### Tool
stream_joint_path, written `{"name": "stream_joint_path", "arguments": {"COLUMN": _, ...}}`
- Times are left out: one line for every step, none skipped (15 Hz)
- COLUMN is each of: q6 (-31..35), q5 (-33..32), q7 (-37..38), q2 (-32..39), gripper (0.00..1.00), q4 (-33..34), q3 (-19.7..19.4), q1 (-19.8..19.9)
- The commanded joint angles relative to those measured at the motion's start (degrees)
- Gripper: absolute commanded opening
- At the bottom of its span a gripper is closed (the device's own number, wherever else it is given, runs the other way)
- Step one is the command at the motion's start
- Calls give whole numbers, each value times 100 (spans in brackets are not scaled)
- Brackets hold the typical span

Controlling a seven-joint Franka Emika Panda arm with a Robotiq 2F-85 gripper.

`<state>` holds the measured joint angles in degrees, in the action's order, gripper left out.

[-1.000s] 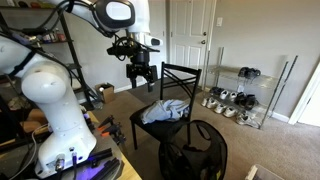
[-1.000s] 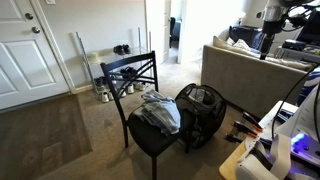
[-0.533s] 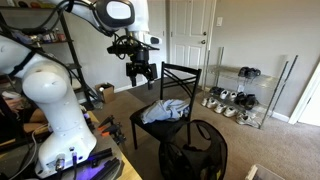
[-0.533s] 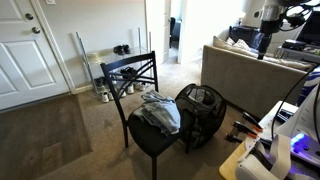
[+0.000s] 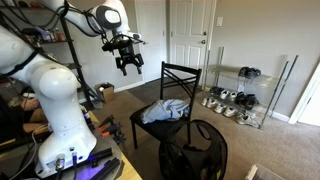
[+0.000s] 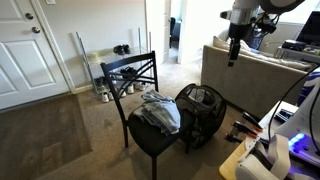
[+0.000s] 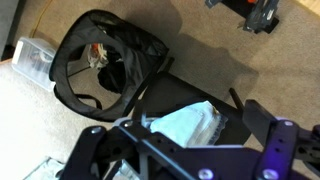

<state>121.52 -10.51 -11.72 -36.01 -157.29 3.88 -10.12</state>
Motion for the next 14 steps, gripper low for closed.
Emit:
{"name": "stream_joint_path", "arguments": {"q6": 982, "q5": -362, "q7": 358, "q2": 1227, "gripper": 100, "q4": 567, "q3": 426, "q1": 64}}
{"name": "stream_joint_path", "arguments": {"q6": 1339, "q5": -593, "q7": 501, "q2": 1624, "gripper": 100, "q4": 762, "q3": 522, "q1": 205}}
{"name": "stream_joint_path", "arguments": {"q6": 1548, "q5": -855, "q7": 694, "q2": 1927, "gripper": 100, "q4": 953, "q3": 615, "q1": 343}}
{"name": "stream_joint_path", "arguments": {"q6": 1676, "q5": -1014, "q7": 793, "q2": 2264, "gripper": 100, "q4": 1187, "q3": 634, "q1": 414}}
{"name": "stream_joint_path", "arguments": {"q6": 1804, "q5": -1228, "q7": 969, "q2": 2613, "gripper": 100, "q4": 1435, "q3": 676, "q1": 504}}
{"name": "stream_joint_path", "arguments": {"q6": 1851, "q5": -1404, "q7": 1082, "q2": 2887, "gripper": 100, "q4": 1657, "q3": 688, "q1": 548}}
{"name": "stream_joint_path", "arguments": {"q6": 1869, "q5": -1590, "q7": 1203, "q2": 3137, "gripper": 100, "q4": 1865, "q3": 682, "q1": 576}}
{"name": "stream_joint_path", "arguments": {"q6": 1859, "q5": -1667, "q7": 1238, "q2": 3333, "gripper": 100, "q4": 2046, "q3": 625, "q1": 552}}
{"name": "stream_joint_path", "arguments": {"q6": 1822, "q5": -1694, "q7": 1254, "q2": 3501, "gripper": 100, "q4": 2200, "q3": 573, "q1": 523}}
{"name": "stream_joint_path", "arguments": {"q6": 1783, "q5": -1472, "q7": 1028, "q2": 3111, "gripper": 100, "q4": 1858, "q3": 516, "q1": 433}}
{"name": "stream_joint_path", "arguments": {"q6": 1783, "q5": -1481, "q7": 1034, "q2": 3279, "gripper": 100, "q4": 1988, "q3": 493, "q1": 424}}
{"name": "stream_joint_path", "arguments": {"q6": 1783, "q5": -1480, "q7": 1033, "q2": 3334, "gripper": 100, "q4": 2015, "q3": 485, "q1": 419}}
{"name": "stream_joint_path", "arguments": {"q6": 1783, "q5": -1480, "q7": 1034, "q2": 3325, "gripper": 100, "q4": 2005, "q3": 486, "q1": 415}}
{"name": "stream_joint_path", "arguments": {"q6": 1781, "q5": -1480, "q7": 1034, "q2": 3297, "gripper": 100, "q4": 1997, "q3": 489, "q1": 412}}
